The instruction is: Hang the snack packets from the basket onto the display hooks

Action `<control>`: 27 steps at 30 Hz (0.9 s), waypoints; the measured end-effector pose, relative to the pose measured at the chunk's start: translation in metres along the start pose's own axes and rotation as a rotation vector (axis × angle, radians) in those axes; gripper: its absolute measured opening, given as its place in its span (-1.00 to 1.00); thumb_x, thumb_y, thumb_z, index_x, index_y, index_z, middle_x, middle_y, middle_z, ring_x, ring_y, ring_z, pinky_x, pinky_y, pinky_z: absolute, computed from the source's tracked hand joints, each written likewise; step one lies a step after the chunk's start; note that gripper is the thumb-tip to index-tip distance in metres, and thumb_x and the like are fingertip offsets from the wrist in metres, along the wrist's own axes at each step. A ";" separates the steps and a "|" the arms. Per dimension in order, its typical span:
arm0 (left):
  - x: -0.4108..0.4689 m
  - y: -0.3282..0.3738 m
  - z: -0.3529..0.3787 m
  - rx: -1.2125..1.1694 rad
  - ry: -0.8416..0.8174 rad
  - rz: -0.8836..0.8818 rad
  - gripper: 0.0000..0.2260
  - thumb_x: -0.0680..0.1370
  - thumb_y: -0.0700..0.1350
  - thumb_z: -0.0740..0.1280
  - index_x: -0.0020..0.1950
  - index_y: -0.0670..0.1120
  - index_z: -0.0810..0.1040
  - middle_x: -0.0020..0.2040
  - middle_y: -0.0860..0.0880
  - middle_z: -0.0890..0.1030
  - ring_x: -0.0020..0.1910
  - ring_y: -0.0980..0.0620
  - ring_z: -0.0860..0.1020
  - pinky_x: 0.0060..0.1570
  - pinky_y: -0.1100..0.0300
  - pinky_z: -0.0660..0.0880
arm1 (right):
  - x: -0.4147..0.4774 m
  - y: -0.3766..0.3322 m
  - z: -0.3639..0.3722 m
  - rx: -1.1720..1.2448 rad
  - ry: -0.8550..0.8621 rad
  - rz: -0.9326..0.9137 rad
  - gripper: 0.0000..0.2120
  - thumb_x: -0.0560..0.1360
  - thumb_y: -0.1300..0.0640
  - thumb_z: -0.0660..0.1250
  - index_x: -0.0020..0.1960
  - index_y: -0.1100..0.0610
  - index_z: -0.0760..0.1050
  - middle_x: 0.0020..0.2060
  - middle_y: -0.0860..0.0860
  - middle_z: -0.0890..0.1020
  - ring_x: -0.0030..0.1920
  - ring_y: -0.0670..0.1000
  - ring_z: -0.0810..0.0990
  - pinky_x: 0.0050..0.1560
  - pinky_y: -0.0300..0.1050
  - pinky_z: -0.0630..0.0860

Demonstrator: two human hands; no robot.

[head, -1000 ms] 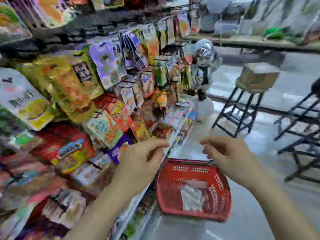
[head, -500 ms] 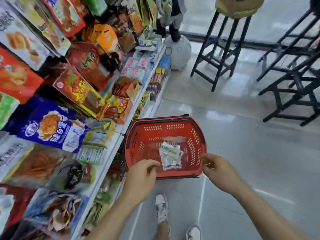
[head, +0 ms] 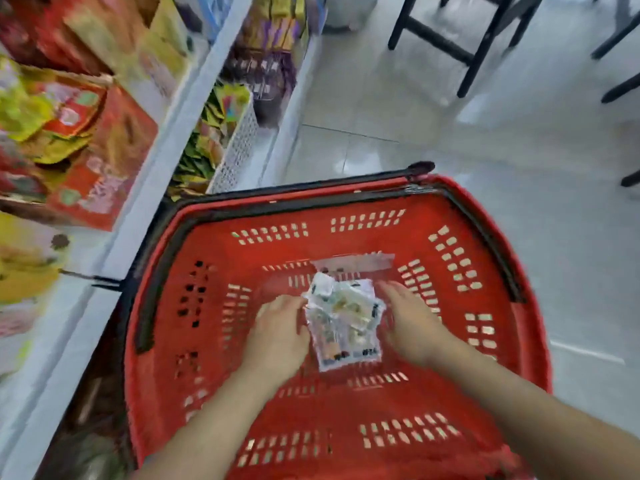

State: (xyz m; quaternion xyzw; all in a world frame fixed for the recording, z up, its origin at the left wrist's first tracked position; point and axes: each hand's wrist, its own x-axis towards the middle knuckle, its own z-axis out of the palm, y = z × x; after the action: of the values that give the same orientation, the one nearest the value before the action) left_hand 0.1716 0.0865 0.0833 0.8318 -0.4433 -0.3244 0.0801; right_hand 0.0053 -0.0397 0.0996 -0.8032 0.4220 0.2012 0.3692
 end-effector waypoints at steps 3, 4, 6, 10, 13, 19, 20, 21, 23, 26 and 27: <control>0.056 -0.022 0.039 0.139 -0.048 0.043 -0.59 0.53 -0.17 0.25 0.39 -0.07 0.40 0.35 -0.09 0.46 0.33 -0.12 0.38 0.36 0.08 0.23 | 0.071 0.022 0.028 -0.171 0.005 0.001 -0.25 0.53 0.16 0.26 0.58 0.11 -0.11 0.57 0.07 -0.02 0.55 0.16 -0.02 0.51 0.05 0.09; 0.071 -0.028 0.049 0.161 -0.035 0.064 -0.57 0.53 -0.18 0.25 0.41 -0.07 0.38 0.38 -0.09 0.43 0.36 -0.12 0.36 0.38 0.08 0.21 | 0.091 0.025 0.034 -0.198 0.008 0.004 -0.22 0.52 0.17 0.26 0.58 0.09 -0.14 0.58 0.05 -0.08 0.56 0.15 -0.08 0.51 0.12 0.11; 0.096 -0.035 0.063 0.151 -0.014 0.101 -0.50 0.51 -0.21 0.26 0.45 -0.04 0.31 0.46 -0.05 0.33 0.41 -0.09 0.29 0.41 0.10 0.20 | 0.127 0.029 0.044 -0.200 0.044 0.007 -0.21 0.49 0.21 0.27 0.57 0.05 -0.11 0.58 0.01 -0.06 0.56 0.10 -0.11 0.49 0.17 0.14; 0.137 -0.035 0.088 0.113 -0.068 0.115 -0.38 0.52 -0.24 0.26 0.54 -0.06 0.12 0.56 -0.02 0.11 0.50 -0.06 0.10 0.44 0.20 -0.01 | 0.163 0.031 0.069 -0.228 0.106 0.055 -0.22 0.48 0.17 0.33 0.55 0.01 -0.05 0.52 0.05 0.13 0.54 0.12 0.03 0.46 0.19 0.14; 0.147 -0.032 0.100 -0.025 -0.006 0.053 -0.38 0.50 -0.25 0.31 0.53 -0.10 0.17 0.53 -0.05 0.22 0.48 -0.06 0.16 0.43 0.19 0.03 | 0.166 0.040 0.086 -0.340 0.098 0.104 -0.33 0.48 0.11 0.31 0.50 0.01 0.09 0.46 0.11 0.19 0.48 0.17 0.11 0.41 0.21 0.15; 0.177 -0.036 0.123 -0.866 0.041 -0.502 -0.40 0.32 -0.16 0.41 0.35 0.04 0.38 0.21 0.00 0.53 0.20 -0.10 0.51 0.24 -0.07 0.45 | 0.186 0.064 0.089 0.374 0.293 0.141 -0.42 0.37 0.21 0.34 0.34 0.05 0.25 0.32 0.07 0.42 0.34 0.12 0.40 0.34 0.10 0.40; 0.184 -0.033 0.125 -1.012 0.053 -0.593 -0.43 0.32 -0.14 0.44 0.32 0.02 0.42 0.18 0.00 0.56 0.16 -0.09 0.53 0.24 -0.08 0.46 | 0.192 0.062 0.083 0.683 0.314 0.210 -0.48 0.41 0.24 0.34 0.32 0.05 0.26 0.22 0.05 0.51 0.25 0.08 0.50 0.23 0.08 0.50; 0.190 -0.029 0.128 -1.119 0.067 -0.649 -0.47 0.33 -0.12 0.48 0.29 -0.01 0.46 0.16 -0.02 0.58 0.13 -0.07 0.54 0.24 -0.07 0.46 | 0.199 0.062 0.078 0.939 0.303 0.277 -0.50 0.46 0.25 0.32 0.34 0.05 0.25 0.17 0.03 0.56 0.17 0.06 0.56 0.11 0.06 0.57; 0.201 -0.025 0.137 -1.231 0.119 -0.705 -0.59 0.39 -0.11 0.51 0.20 -0.05 0.52 0.10 -0.03 0.61 0.04 -0.02 0.55 0.14 0.01 0.51 | 0.209 0.064 0.073 1.218 0.219 0.347 -0.38 0.49 0.27 0.29 0.47 -0.01 0.16 0.21 0.03 0.56 0.17 0.06 0.57 -0.03 0.00 0.61; 0.203 -0.029 0.144 -1.016 0.173 -0.547 -0.84 0.48 -0.15 0.46 0.04 -0.05 0.59 -0.01 0.01 0.63 -0.13 0.09 0.56 -0.17 0.24 0.52 | 0.209 0.059 0.072 1.354 0.155 0.346 -0.25 0.48 0.22 0.35 0.52 -0.13 0.05 0.33 0.07 0.45 0.28 0.09 0.48 0.05 0.05 0.58; 0.199 -0.033 0.147 -0.853 0.193 -0.435 -0.87 0.50 -0.15 0.44 0.04 -0.04 0.63 0.01 0.01 0.64 -0.09 0.06 0.57 -0.09 0.23 0.51 | 0.208 0.060 0.072 1.372 0.173 0.365 -0.25 0.49 0.12 0.39 0.52 -0.13 0.06 0.37 0.07 0.41 0.29 0.09 0.45 0.06 0.07 0.57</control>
State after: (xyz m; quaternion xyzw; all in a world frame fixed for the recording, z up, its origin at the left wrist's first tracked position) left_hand 0.1837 -0.0286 -0.1379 0.8245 -0.0773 -0.4076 0.3849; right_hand 0.0719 -0.1169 -0.1039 -0.3194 0.6089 -0.1155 0.7168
